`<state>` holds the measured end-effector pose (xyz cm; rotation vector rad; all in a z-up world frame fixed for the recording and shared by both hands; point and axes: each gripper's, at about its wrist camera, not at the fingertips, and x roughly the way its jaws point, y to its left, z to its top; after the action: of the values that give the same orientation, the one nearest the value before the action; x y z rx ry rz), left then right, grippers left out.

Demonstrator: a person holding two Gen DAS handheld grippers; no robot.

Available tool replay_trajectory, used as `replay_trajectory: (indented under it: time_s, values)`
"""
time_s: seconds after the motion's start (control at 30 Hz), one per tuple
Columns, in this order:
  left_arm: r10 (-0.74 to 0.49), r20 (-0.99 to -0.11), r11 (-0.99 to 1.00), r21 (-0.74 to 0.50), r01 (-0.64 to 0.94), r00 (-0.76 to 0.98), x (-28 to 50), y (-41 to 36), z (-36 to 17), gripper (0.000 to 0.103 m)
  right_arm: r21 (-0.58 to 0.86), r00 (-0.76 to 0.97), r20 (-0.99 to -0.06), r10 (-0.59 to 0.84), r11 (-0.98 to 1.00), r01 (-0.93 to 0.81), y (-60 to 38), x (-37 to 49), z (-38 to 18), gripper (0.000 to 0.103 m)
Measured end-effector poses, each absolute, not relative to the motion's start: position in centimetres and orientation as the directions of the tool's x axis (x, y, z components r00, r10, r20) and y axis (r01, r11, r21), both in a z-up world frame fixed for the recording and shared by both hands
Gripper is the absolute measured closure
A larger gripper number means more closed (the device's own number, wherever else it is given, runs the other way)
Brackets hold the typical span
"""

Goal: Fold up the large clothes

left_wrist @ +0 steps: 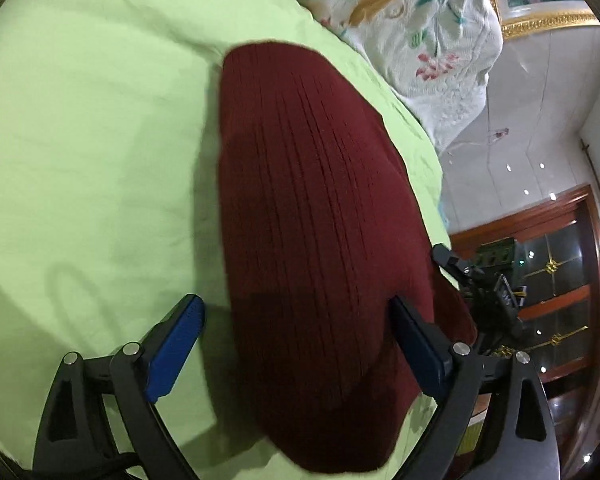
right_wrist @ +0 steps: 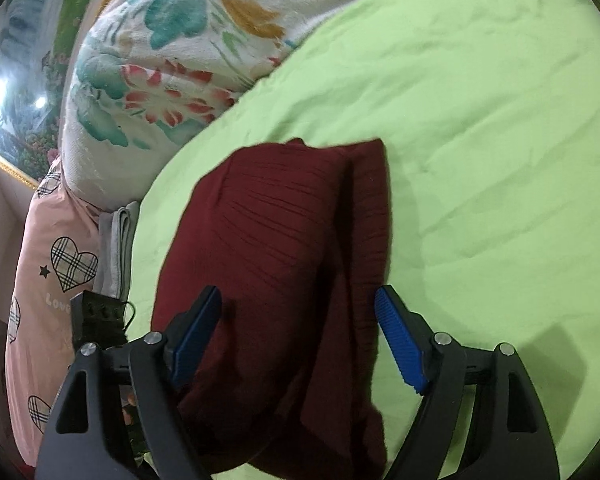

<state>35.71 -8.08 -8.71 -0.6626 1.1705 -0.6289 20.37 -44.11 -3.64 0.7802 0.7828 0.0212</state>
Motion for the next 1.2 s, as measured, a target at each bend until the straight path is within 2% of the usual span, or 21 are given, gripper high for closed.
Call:
replay_trajectory:
  time_s: [0.2,0.27,0.3,0.33,0.37,0.43,0.5,0.67,0.9,1.03,1.1,1.2]
  values:
    - [-0.682,-0.699,0.731,-0.661,0.169,0.217,37.6,-13.8,-8.7,0.009,0.655,0.705,-0.622,0.341,0.719,0.23,-44.1,21.5,-4.4,0.021]
    - [-0.679,-0.698,0.734,-0.656,0.176,0.228,37.7,-14.1,-8.5,0.014,0.655,0.697,-0.622,0.357,0.725,0.214,-44.0,22.0,-4.5,0.021]
    - [-0.679,-0.695,0.734,-0.655,0.18,0.235,37.6,-13.9,-8.4,0.017,0.649,0.692,-0.627,0.357,0.731,0.211,-43.9,22.1,-4.6,0.031]
    - [-0.679,-0.689,0.733,-0.656,0.181,0.252,37.3,-13.5,-8.2,0.024,0.637,0.679,-0.643,0.355,0.74,0.215,-43.7,22.4,-4.6,0.052]
    - [-0.678,-0.685,0.733,-0.655,0.183,0.267,37.0,-13.2,-8.0,0.03,0.65,0.674,-0.64,0.369,0.729,0.217,-43.7,22.5,-4.8,0.054]
    - [-0.666,-0.685,0.744,-0.639,0.196,0.295,36.3,-12.8,-7.2,0.037,0.671,0.688,-0.619,0.379,0.711,0.212,-43.4,22.4,-4.7,0.068]
    - [-0.651,-0.689,0.757,-0.62,0.206,0.318,35.7,-12.7,-6.3,0.043,0.665,0.706,-0.608,0.364,0.718,0.203,-42.5,22.0,-3.8,0.073]
    - [-0.624,-0.675,0.777,-0.588,0.224,0.393,32.5,-9.6,-3.2,0.049,0.676,0.736,-0.563,0.376,0.722,0.148,-38.8,21.5,-1.6,0.074]
    - [-0.512,-0.698,0.841,-0.525,0.128,0.501,25.8,2.0,1.0,0.05,0.729,0.695,-0.471,0.543,0.684,-0.041,-27.8,24.3,-1.0,0.074]
    - [-0.441,-0.718,0.869,-0.491,0.058,0.538,22.5,7.5,1.4,0.049,0.767,0.651,-0.423,0.631,0.632,-0.114,-22.1,26.8,-2.4,0.074]
    - [-0.416,-0.743,0.879,-0.477,0.021,0.524,21.6,9.4,-0.3,0.049,0.774,0.625,-0.436,0.648,0.624,-0.107,-20.0,27.4,-4.2,0.074]
    - [-0.403,-0.78,0.872,-0.486,-0.058,0.48,20.8,11.6,-4.8,0.043,0.744,0.582,-0.526,0.619,0.667,-0.038,-17.8,28.2,-7.0,0.071]
